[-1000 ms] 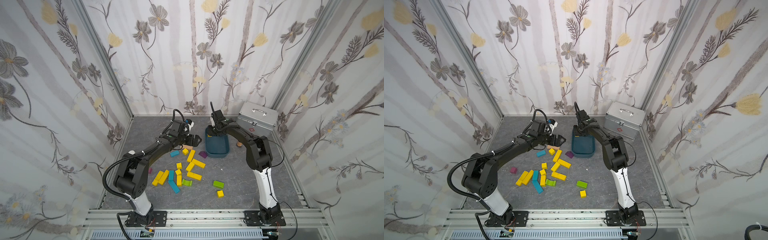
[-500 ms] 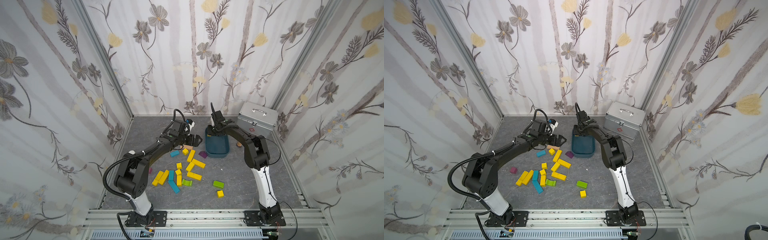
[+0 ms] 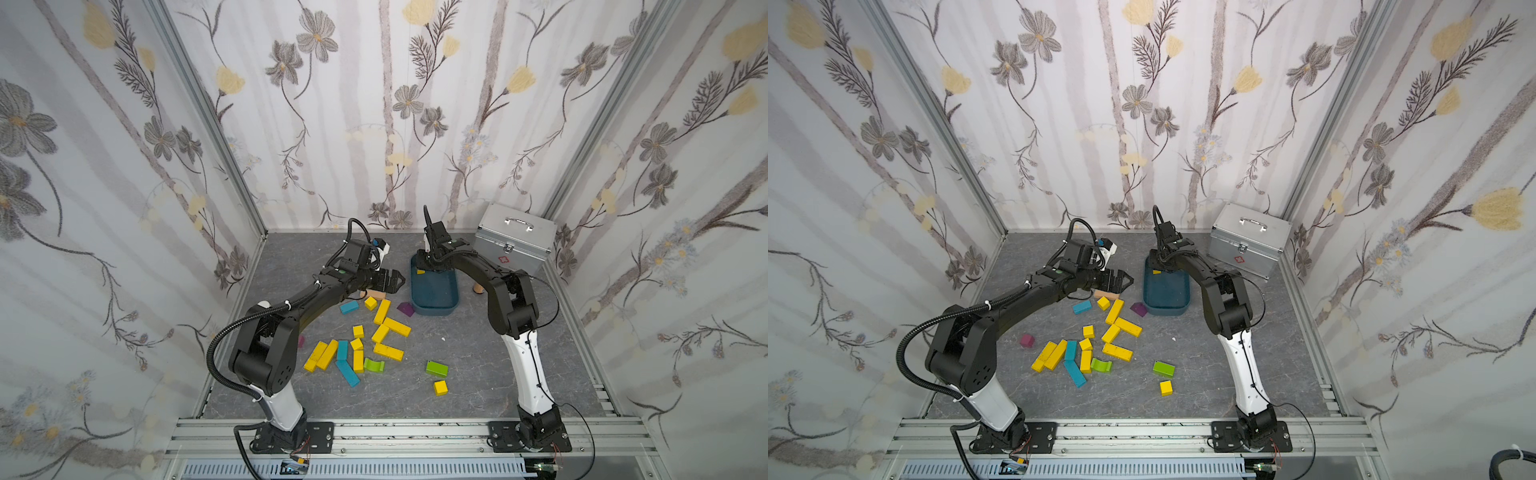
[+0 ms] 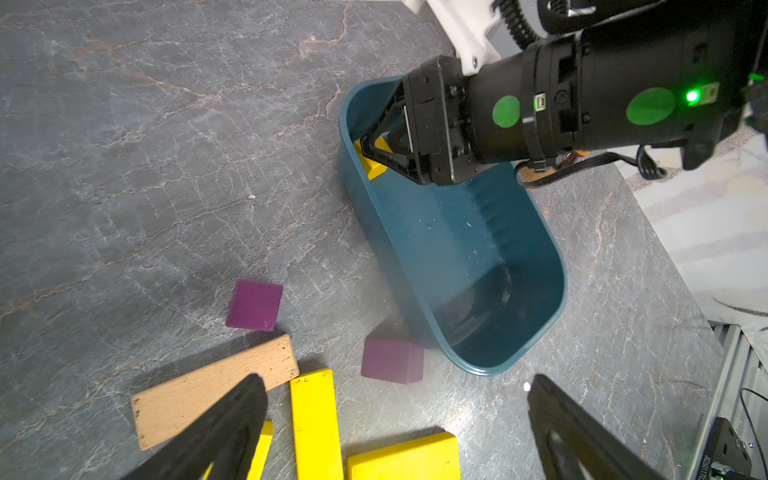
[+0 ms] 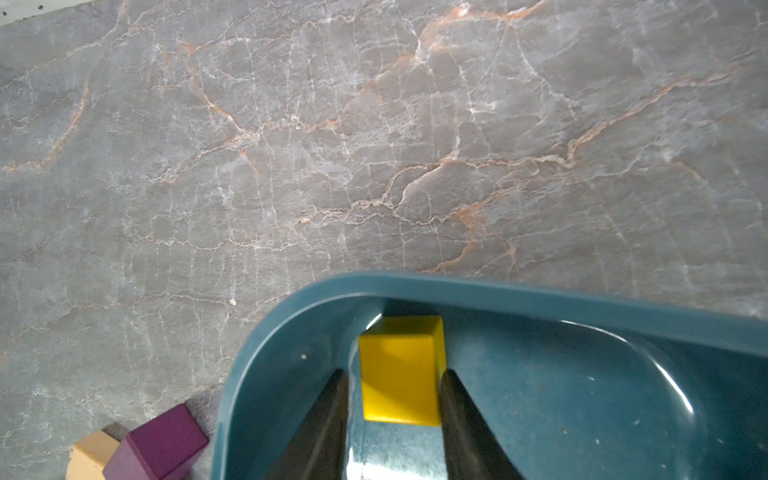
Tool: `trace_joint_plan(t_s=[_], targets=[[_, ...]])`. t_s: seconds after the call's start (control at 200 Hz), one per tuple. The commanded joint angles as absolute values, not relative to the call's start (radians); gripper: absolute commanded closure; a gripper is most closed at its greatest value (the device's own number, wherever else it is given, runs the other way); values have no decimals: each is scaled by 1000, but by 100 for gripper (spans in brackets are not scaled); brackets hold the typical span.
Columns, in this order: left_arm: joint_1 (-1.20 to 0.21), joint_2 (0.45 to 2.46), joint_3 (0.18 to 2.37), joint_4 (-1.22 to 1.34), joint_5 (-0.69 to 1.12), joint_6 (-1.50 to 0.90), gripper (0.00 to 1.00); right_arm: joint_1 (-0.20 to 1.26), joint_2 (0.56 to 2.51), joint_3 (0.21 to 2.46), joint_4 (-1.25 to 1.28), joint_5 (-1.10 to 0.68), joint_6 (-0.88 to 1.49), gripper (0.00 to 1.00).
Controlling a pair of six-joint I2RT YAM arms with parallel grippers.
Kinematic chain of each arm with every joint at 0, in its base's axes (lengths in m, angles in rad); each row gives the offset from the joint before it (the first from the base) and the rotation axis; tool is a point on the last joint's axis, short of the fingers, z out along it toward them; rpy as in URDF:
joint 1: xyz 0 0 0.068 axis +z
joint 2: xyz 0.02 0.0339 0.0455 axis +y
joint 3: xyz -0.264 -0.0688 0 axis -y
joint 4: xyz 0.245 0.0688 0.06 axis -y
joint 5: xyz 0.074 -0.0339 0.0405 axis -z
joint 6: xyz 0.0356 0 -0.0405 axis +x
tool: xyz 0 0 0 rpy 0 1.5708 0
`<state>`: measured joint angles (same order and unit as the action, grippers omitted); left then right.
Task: Pick out the yellow building blocks
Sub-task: Place the building block in the storage box.
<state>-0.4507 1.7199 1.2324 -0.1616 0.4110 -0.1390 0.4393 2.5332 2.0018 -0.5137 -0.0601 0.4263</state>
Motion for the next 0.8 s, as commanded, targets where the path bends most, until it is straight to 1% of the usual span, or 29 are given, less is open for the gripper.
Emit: trace_joint_plan(t_s=[0.0, 0.605, 0.794], targets=[[-451, 1717, 1242, -165, 415, -150, 0, 440, 2533, 2010, -477, -87, 441, 60], [-451, 1704, 1241, -169, 404, -144, 0, 444, 2461, 2008, -498, -89, 445, 59], [-454, 1688, 1233, -168, 390, -123, 0, 458, 2376, 1954, -503, -66, 422, 59]])
